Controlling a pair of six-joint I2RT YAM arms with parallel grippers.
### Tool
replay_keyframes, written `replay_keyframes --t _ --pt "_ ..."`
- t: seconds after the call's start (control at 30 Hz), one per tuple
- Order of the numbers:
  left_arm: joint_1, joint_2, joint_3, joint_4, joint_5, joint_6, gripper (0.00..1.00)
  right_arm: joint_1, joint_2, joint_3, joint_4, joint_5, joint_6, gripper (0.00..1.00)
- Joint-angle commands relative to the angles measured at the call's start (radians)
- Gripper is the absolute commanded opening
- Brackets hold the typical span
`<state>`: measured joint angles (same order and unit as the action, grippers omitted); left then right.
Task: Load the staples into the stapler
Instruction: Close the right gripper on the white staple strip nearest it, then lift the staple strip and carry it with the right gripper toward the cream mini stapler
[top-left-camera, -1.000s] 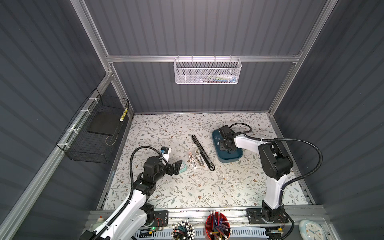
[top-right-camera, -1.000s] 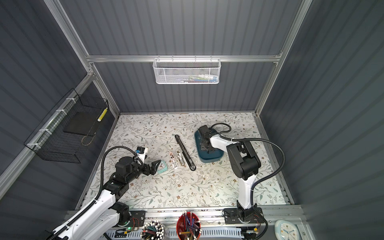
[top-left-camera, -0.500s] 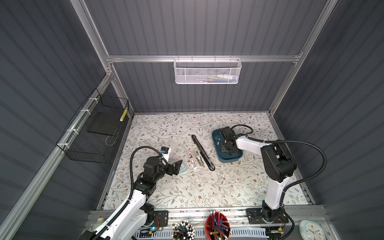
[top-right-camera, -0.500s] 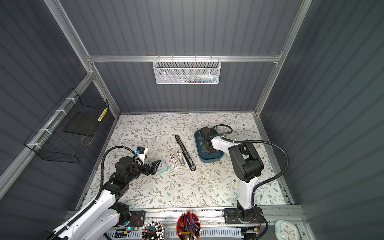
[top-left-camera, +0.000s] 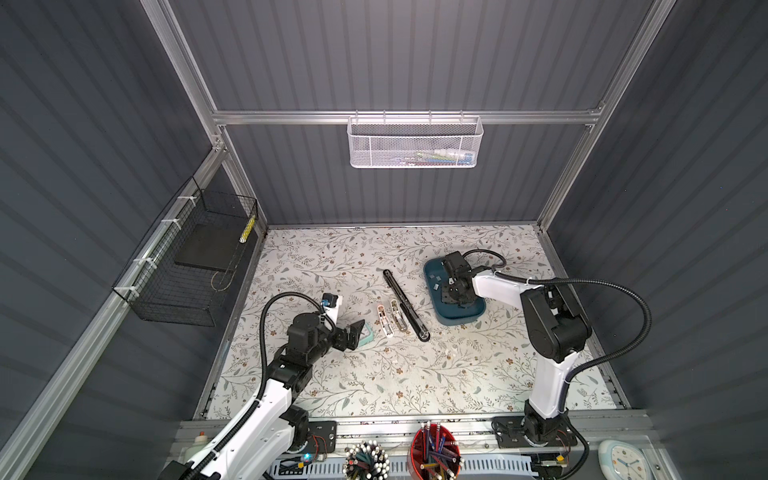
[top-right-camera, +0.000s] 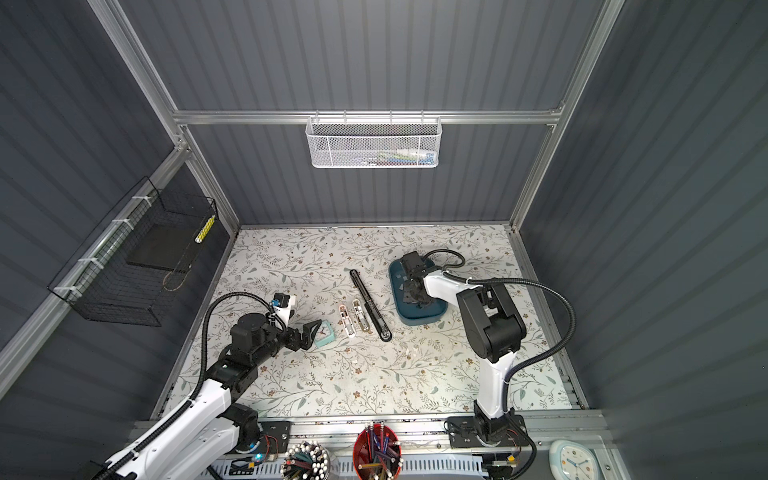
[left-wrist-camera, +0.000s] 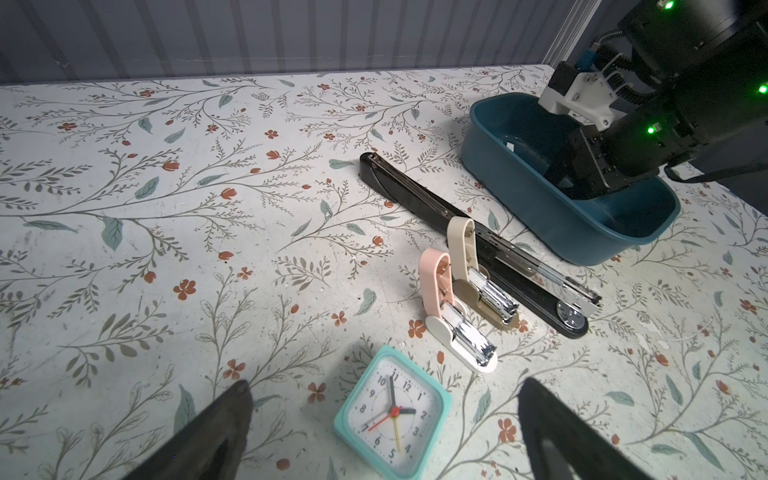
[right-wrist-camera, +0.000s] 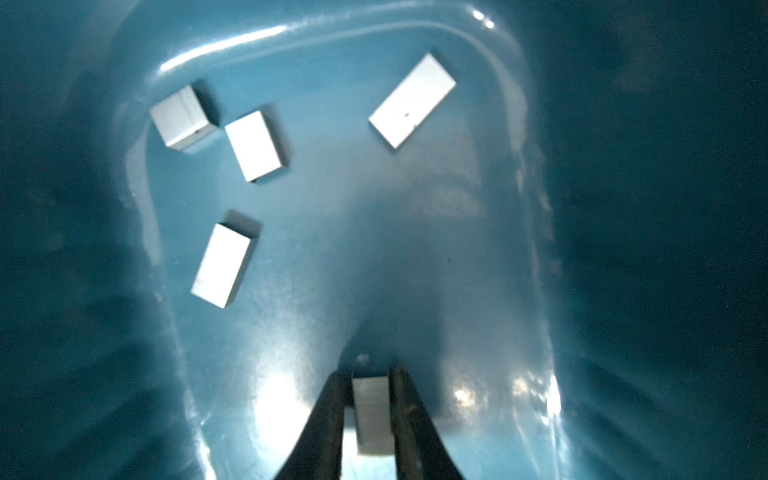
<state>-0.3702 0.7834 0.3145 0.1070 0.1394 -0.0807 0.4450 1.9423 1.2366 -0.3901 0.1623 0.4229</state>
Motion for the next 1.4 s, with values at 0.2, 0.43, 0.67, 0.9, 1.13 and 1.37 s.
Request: replay_keyframes --t 0.2,0.43,0.67,0.9,1.13,1.37 --pt "0.005 -0.007 0.022 0.005 0.006 0.020 1.00 -0.001 0.052 0.025 -0.027 0.000 0.004 0.15" --pt "0.005 -0.009 0.022 0.003 0.005 0.020 1.00 0.000 0.045 0.039 -0.026 0.004 -0.006 0.06" --pt "0.005 -0.016 0.020 0.003 0.008 0.016 1.00 -0.002 -0.035 0.052 -0.007 0.021 -0.023 0.04" --pt "0.005 -0.030 0.054 -0.073 -0.112 -0.072 1.00 0.014 -0.194 0.022 0.035 0.026 -0.055 0.04" --pt "0.005 -0.004 0.064 -0.090 -0.207 -0.206 1.00 0.088 -0.315 -0.064 0.096 -0.050 -0.103 0.02" --pt "0.005 -0.025 0.096 -0.246 -0.233 -0.281 1.00 0.222 -0.413 -0.151 0.183 -0.079 -0.160 0.02"
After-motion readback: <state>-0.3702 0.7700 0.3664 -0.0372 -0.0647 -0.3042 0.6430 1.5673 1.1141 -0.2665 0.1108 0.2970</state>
